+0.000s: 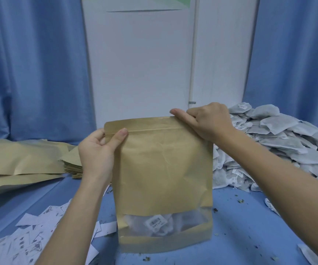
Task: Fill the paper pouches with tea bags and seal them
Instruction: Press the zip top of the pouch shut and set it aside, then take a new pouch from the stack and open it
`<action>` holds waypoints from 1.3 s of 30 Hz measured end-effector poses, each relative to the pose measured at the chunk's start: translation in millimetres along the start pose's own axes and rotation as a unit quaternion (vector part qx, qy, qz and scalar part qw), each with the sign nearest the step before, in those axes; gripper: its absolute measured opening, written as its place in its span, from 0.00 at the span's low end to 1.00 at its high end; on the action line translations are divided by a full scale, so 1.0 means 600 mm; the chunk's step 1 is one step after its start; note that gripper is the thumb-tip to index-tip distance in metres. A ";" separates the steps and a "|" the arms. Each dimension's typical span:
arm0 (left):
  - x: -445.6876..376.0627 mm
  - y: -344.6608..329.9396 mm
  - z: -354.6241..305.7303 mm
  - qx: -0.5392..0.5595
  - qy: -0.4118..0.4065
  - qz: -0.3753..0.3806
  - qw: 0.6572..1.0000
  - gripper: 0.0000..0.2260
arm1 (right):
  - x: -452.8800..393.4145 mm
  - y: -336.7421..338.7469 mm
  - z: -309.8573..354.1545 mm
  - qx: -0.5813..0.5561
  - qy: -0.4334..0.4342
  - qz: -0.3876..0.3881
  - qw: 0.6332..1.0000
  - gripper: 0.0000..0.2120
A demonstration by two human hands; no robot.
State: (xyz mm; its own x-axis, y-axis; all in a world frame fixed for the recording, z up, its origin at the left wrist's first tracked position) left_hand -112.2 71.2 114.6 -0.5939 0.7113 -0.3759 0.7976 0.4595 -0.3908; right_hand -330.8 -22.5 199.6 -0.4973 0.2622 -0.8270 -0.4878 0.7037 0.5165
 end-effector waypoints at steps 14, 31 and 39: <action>0.028 0.013 0.131 -0.127 0.198 0.158 0.959 0.22 | 0.047 -0.043 -0.047 -0.246 -0.174 -0.109 0.947 0.22; 0.008 0.079 0.117 0.195 0.364 0.218 0.884 0.26 | 0.214 -0.199 0.053 -0.748 -0.415 0.031 0.518 0.10; -0.041 0.236 0.101 0.366 0.280 -0.015 0.887 0.27 | -0.102 -0.301 0.417 -0.791 -0.307 0.147 0.508 0.20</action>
State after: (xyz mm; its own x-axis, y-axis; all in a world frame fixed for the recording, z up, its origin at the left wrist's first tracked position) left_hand 9.1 86.6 17.4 -0.3048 0.9516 0.0392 0.3784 0.1588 -0.9119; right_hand -32.6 -0.4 101.4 -0.6341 0.7018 -0.3248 -0.6656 -0.7091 -0.2326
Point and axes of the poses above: each hand's wrist, its own x-axis away from the middle knuckle, its own y-axis out of the back of the hand, z = x × y, the point moved 5 cm from there along -x, towards the middle knuckle, and after that the axes turned 11 degrees about y, right-handed, at the moved point
